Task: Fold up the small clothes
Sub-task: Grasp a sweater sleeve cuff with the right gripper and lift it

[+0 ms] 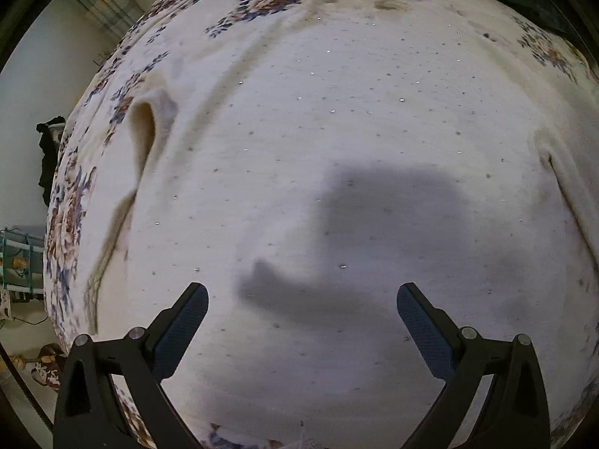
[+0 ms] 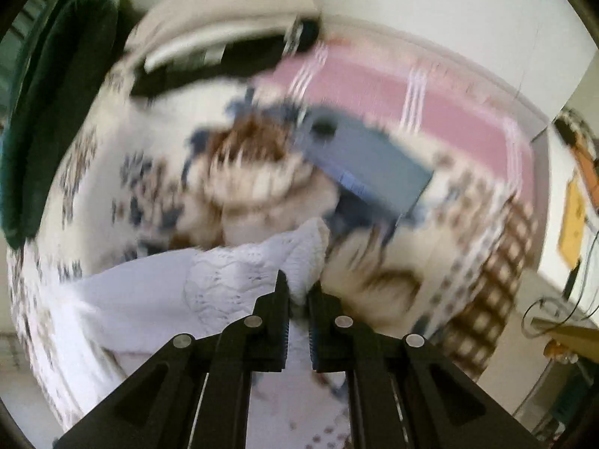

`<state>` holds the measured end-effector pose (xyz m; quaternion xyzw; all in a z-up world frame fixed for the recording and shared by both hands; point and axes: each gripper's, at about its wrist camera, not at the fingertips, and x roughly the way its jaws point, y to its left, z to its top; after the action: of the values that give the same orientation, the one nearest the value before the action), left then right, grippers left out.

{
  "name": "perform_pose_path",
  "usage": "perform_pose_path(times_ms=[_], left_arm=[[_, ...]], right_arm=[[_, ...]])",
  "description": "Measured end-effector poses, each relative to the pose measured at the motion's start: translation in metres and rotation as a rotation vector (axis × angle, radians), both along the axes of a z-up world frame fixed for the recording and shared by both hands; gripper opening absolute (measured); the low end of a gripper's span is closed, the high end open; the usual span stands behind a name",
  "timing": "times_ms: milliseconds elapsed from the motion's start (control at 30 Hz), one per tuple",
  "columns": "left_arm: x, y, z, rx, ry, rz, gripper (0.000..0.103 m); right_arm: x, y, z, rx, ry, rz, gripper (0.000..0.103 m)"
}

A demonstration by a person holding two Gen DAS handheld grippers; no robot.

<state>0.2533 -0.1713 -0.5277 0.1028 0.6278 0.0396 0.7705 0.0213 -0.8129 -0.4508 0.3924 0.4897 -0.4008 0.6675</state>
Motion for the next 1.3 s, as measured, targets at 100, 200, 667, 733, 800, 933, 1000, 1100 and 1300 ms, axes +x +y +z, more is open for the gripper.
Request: perform_pose_path(times_ms=[100, 200, 667, 733, 800, 933, 1000, 1100, 1300], left_arm=[[0.001, -0.006, -0.001, -0.004, 0.005, 0.000, 0.103], [0.002, -0.010, 0.002, 0.004, -0.008, -0.008, 0.103], [0.008, 0.016, -0.010, 0.040, -0.012, 0.056, 0.103], [0.010, 0.023, -0.010, 0.038, -0.019, 0.071, 0.103], [0.012, 0.029, -0.009, 0.033, -0.021, 0.085, 0.103], [0.016, 0.040, -0.005, 0.003, -0.039, 0.108, 0.103], [0.018, 0.044, -0.004, -0.009, -0.048, 0.117, 0.103], [0.022, 0.054, -0.004, -0.029, -0.052, 0.148, 0.103], [0.029, 0.094, -0.009, -0.034, -0.068, 0.224, 0.103]], right_arm=[[0.010, -0.022, -0.025, 0.073, 0.087, -0.007, 0.021], [-0.005, -0.026, -0.042, 0.137, 0.080, -0.085, 0.045], [-0.031, -0.001, -0.123, 0.309, -0.356, -0.514, 0.039], [-0.016, -0.001, -0.111, 0.288, -0.339, -0.453, 0.012], [0.005, -0.003, -0.086, 0.235, -0.332, -0.375, 0.012], [0.020, -0.023, -0.030, 0.139, -0.401, -0.307, 0.011], [0.032, -0.031, -0.009, 0.118, -0.428, -0.284, 0.011], [0.063, -0.026, 0.018, 0.104, -0.481, -0.217, 0.011], [0.175, 0.054, 0.060, 0.135, -0.555, 0.017, 0.011]])
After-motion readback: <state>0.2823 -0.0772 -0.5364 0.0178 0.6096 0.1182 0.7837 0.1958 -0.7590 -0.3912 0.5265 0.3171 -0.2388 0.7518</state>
